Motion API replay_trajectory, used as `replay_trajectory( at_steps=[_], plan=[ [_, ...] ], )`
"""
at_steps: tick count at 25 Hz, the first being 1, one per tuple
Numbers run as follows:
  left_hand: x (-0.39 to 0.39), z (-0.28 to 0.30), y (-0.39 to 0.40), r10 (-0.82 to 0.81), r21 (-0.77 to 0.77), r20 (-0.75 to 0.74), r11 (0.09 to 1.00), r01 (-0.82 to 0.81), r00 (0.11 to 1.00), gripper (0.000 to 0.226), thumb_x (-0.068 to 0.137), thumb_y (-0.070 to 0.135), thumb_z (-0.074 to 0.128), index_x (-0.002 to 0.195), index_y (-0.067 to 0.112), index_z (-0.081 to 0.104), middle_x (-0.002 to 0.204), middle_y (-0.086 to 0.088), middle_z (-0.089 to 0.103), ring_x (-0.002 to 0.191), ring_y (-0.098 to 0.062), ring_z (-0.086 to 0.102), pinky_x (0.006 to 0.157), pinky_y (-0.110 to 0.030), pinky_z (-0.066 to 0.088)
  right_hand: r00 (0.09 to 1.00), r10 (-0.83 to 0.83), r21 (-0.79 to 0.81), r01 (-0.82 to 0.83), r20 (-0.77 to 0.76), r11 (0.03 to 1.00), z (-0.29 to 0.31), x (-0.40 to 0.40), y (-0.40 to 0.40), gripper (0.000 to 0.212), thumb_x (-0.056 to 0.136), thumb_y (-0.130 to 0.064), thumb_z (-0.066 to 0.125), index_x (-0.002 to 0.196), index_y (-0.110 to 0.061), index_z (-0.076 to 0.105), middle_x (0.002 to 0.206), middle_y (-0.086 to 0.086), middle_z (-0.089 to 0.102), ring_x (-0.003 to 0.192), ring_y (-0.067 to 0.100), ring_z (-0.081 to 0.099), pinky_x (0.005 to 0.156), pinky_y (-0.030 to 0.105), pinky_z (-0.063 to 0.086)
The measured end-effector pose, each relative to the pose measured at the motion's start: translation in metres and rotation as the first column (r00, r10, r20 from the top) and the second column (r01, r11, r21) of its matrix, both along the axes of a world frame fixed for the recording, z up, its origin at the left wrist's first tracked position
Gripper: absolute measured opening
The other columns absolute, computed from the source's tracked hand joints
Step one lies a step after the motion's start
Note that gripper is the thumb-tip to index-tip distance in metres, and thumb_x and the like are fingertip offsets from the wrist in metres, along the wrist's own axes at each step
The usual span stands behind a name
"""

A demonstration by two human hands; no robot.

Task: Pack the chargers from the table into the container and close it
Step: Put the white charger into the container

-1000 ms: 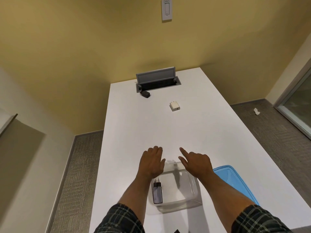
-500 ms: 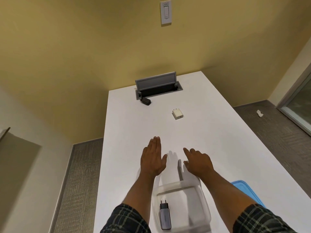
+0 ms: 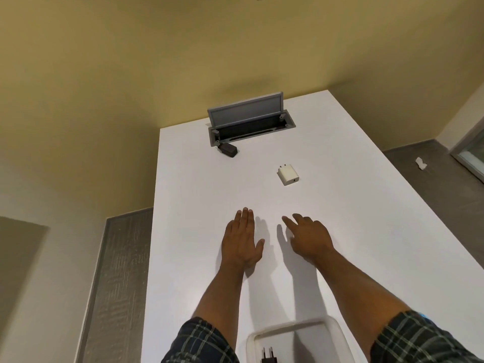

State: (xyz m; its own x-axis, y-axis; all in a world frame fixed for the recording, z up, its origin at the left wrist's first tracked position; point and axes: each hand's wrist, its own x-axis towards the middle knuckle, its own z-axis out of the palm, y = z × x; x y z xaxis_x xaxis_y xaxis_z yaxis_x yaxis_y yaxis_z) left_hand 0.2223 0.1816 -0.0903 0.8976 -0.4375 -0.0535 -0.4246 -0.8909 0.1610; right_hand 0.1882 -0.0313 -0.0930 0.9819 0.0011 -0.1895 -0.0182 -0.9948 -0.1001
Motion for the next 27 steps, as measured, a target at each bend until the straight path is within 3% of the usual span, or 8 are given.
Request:
replay_trajectory(
  at_steps=[3,7,10,16,19,22,24,27],
  plan=[
    [0.018,-0.02,-0.002,0.055,-0.032,-0.025,0.998,-0.055,0.998,0.085,0.088,0.054,0.03,0.155,0.002,0.029,0.162,-0.016,0.029,0.15,-0.033,0.03,0.117,-0.045,0.034,0.997,0.044,-0.038,-0.042,0.059,0.998,-0.018,0.032,-0.002,0.062,0.089,-0.021,0.054,0.148,-0.027,0.037,0.154,0.006,0.039,0.128,0.03,0.049,0.091,0.04,0.044],
    [0.033,-0.051,-0.008,0.132,-0.087,-0.09,0.986,-0.14,0.987,0.085,0.089,0.056,0.015,0.159,0.007,0.017,0.167,-0.011,0.016,0.154,-0.028,0.016,0.123,-0.041,0.024,0.987,0.095,-0.103,-0.082,0.126,0.991,-0.033,0.074,-0.005,0.06,0.079,-0.016,0.063,0.138,-0.02,0.052,0.142,0.013,0.052,0.117,0.034,0.058,0.081,0.042,0.049],
    [0.047,-0.075,-0.012,0.161,-0.077,-0.074,0.983,-0.167,0.984,0.076,0.096,0.049,0.019,0.157,0.003,0.025,0.165,-0.013,0.022,0.152,-0.031,0.023,0.121,-0.043,0.029,0.978,0.089,-0.126,-0.066,0.187,0.99,-0.043,0.101,-0.009,0.058,0.081,-0.021,0.065,0.137,-0.018,0.052,0.14,0.015,0.053,0.117,0.035,0.057,0.08,0.042,0.048],
    [0.071,-0.092,-0.019,0.207,-0.049,0.002,0.977,-0.207,0.978,0.062,0.104,0.04,0.025,0.157,0.009,0.027,0.165,-0.008,0.025,0.153,-0.028,0.023,0.121,-0.045,0.025,0.931,0.113,-0.21,-0.04,0.347,0.977,-0.076,0.129,-0.013,0.039,0.095,-0.025,0.046,0.132,-0.017,0.054,0.141,0.017,0.052,0.123,0.039,0.052,0.09,0.047,0.043],
    [0.089,-0.094,-0.021,0.204,-0.072,0.026,0.977,-0.202,0.979,0.058,0.104,0.034,0.029,0.156,0.009,0.03,0.164,-0.007,0.027,0.152,-0.027,0.024,0.12,-0.044,0.027,0.925,0.001,-0.168,0.068,0.381,0.983,-0.076,0.146,-0.016,0.052,0.096,-0.039,0.046,0.144,-0.017,0.043,0.148,0.022,0.043,0.133,0.042,0.042,0.101,0.051,0.039],
    [0.107,-0.097,-0.016,0.154,-0.09,0.07,0.985,-0.148,0.986,0.058,0.103,0.035,0.032,0.157,0.012,0.03,0.165,-0.005,0.026,0.153,-0.025,0.022,0.12,-0.041,0.025,0.92,-0.21,-0.011,0.226,0.331,0.974,-0.073,0.163,-0.02,0.07,0.093,-0.052,0.051,0.152,-0.022,0.029,0.152,0.028,0.032,0.135,0.047,0.038,0.098,0.052,0.044],
    [0.114,-0.098,-0.013,0.133,-0.087,0.08,0.988,-0.126,0.988,0.06,0.102,0.037,0.032,0.158,0.014,0.027,0.166,-0.003,0.024,0.154,-0.023,0.019,0.122,-0.04,0.022,0.909,-0.278,0.07,0.269,0.31,0.96,-0.078,0.171,-0.023,0.07,0.094,-0.054,0.051,0.153,-0.026,0.027,0.152,0.03,0.031,0.13,0.048,0.041,0.095,0.052,0.047],
    [0.117,-0.098,-0.014,0.146,-0.091,0.083,0.986,-0.138,0.986,0.062,0.102,0.039,0.032,0.159,0.015,0.024,0.166,-0.001,0.022,0.155,-0.021,0.017,0.123,-0.038,0.02,0.883,-0.319,0.07,0.315,0.345,0.946,-0.081,0.183,-0.025,0.059,0.096,-0.052,0.046,0.148,-0.027,0.036,0.14,0.028,0.044,0.11,0.045,0.054,0.086,0.049,0.048]
  ],
)
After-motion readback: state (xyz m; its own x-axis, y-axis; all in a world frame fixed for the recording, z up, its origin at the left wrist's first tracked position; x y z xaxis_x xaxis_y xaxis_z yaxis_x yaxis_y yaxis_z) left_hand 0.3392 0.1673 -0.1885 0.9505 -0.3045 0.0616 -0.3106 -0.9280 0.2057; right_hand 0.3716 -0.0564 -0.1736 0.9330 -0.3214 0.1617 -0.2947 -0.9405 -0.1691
